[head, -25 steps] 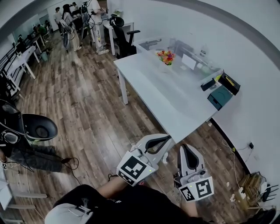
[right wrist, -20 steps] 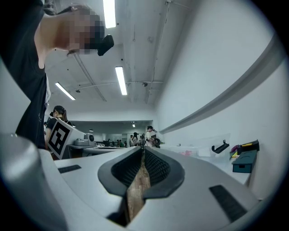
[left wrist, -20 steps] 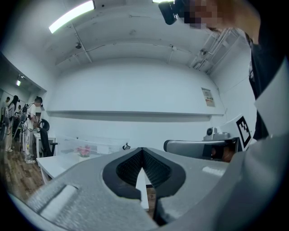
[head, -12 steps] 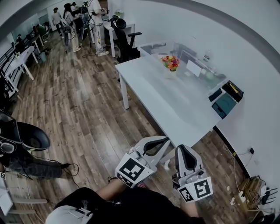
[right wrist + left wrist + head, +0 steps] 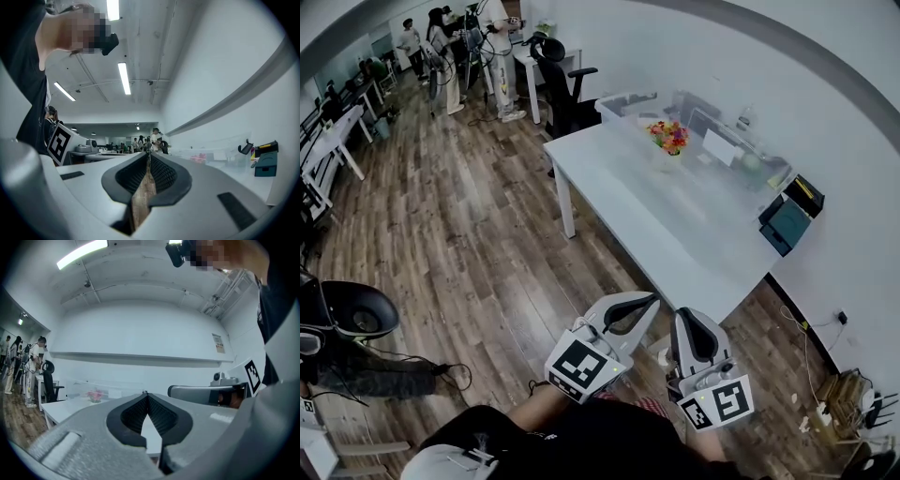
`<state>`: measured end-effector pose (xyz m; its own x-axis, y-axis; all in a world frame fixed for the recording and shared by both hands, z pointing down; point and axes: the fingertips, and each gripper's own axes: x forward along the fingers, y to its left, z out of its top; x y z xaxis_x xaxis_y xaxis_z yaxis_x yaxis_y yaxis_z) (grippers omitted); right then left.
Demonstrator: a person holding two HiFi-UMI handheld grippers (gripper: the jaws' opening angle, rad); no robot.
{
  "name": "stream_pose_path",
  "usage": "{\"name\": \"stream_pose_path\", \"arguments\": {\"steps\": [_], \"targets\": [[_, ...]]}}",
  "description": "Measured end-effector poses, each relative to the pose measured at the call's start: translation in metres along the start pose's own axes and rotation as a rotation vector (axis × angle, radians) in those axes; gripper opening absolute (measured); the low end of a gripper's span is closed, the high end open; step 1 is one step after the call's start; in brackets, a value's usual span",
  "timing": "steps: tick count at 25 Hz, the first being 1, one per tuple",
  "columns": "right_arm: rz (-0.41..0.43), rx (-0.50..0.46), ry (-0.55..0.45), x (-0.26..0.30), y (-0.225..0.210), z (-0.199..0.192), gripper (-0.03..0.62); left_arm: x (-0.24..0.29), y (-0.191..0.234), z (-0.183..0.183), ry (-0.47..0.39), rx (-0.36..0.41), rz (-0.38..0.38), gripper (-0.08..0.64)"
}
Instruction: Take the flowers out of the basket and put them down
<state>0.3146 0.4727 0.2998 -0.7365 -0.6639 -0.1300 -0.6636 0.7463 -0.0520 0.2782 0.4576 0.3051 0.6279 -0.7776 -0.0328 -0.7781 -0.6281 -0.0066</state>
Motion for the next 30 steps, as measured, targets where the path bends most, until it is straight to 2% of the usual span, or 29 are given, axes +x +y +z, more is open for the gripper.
{"name": "stream_pose_path", "arguments": {"steps": [6, 14, 30], "targets": [[-0.014, 0.008, -0.002, 0.016, -0.009, 0.0, 0.015, 0.008, 0.013, 0.0, -0.004, -0.007, -0.016, 0.002], [0.025, 0.014, -0.013, 0.047, -0.027, -0.004, 0.017, 0.026, 0.044, -0.006, 0.007, -0.011, 0.023, 0.002], [0.036, 0.041, -0.027, 0.105, -0.103, -0.007, 0.035, 0.114, 0.09, -0.004, 0.014, 0.009, -0.008, 0.002]]}}
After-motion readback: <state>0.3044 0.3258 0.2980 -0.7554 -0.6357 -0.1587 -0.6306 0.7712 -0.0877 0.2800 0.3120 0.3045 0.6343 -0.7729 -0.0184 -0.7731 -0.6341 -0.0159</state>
